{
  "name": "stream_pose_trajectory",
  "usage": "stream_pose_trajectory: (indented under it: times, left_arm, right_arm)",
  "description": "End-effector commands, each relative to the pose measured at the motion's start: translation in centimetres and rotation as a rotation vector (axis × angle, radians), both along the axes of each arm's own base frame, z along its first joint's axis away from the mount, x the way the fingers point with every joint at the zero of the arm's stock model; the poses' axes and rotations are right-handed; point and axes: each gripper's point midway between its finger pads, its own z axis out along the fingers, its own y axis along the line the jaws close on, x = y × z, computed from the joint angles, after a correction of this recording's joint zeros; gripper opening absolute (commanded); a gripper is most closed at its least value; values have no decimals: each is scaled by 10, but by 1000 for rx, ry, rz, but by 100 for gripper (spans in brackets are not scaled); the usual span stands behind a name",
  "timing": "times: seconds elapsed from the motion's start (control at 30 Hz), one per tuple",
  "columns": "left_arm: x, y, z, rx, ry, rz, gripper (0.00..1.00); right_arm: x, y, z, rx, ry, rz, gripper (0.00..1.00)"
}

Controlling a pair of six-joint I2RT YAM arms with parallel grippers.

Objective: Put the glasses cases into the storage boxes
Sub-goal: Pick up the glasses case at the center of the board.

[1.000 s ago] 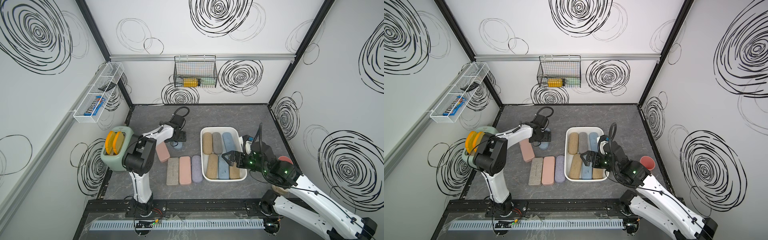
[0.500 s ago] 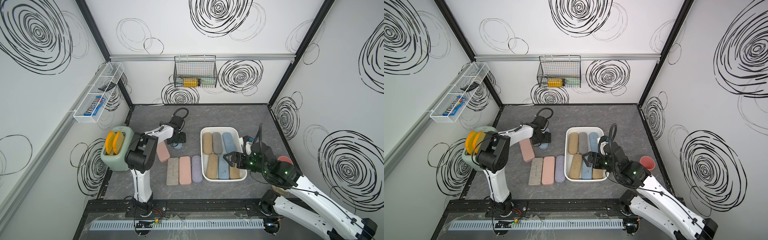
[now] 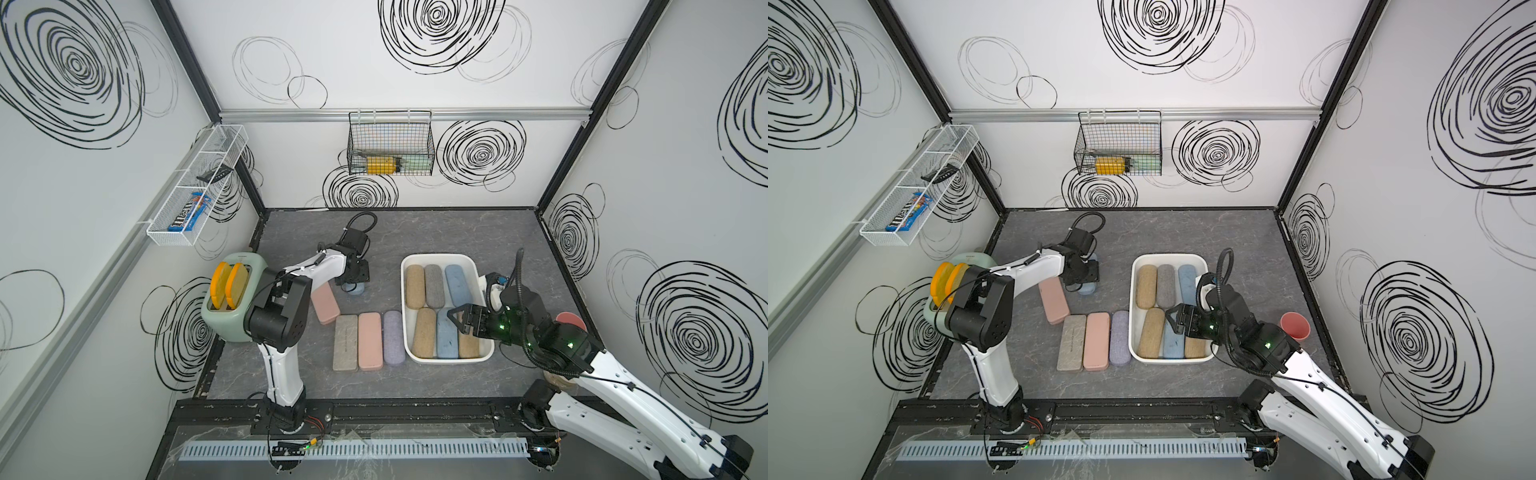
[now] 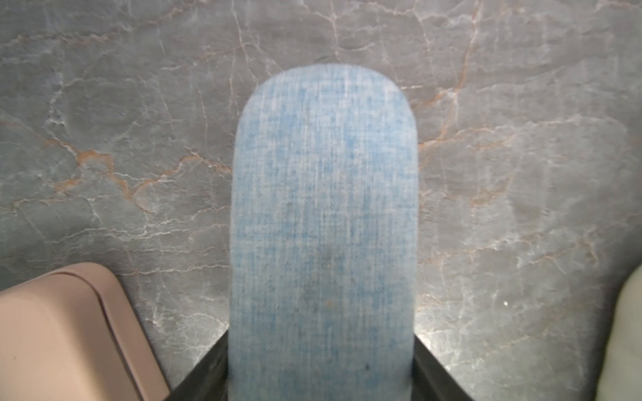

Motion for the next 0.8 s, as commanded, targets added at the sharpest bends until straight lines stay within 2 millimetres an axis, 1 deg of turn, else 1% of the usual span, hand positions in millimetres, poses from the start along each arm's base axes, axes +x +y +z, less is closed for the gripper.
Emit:
stream_pose_trajectory:
  times: [0.0,0.07,0.13,0.2,0.27,0.33,0.37,0.43,0.53,0.6,0.67,0.77]
  left_arm:
    - [4,-20,44,-27,-97,-21,62]
    - [-4,-43,68,-66,-143,-55,62]
    - [-18,-70,92,-117,-188,-93,63]
    - [-38,-99,119,-165,-242,-136,65]
    - [-58,-129,138,-230,-273,-185,68]
    - [-78,-156,146,-279,-280,-235,69]
    - [-87,-169,146,-292,-276,-257,70]
    - [-99,-188,138,-302,-249,-285,69]
    - [-105,-207,118,-289,-204,-297,70]
    - [-102,-219,106,-290,-189,-303,70]
    - [-95,-230,94,-278,-164,-301,69]
    - [-82,-238,84,-249,-158,-283,69]
  right_arm:
    - [2,-5,7,2,-12,-26,80]
    - [3,-6,8,-6,-16,-27,80]
    - [5,-9,10,-11,-22,-40,80]
    - [6,-12,13,-6,-34,-52,80]
    - [7,-13,18,2,-46,-54,80]
    - [8,-14,21,0,-54,-54,80]
    - [8,-15,21,-5,-55,-57,80]
    - [7,-17,23,-4,-58,-63,80]
    - [3,-21,28,8,-65,-67,80]
    - [1,-26,31,7,-74,-78,80]
    - [-3,-32,33,7,-78,-91,80]
    - [-10,-40,34,12,-73,-104,80]
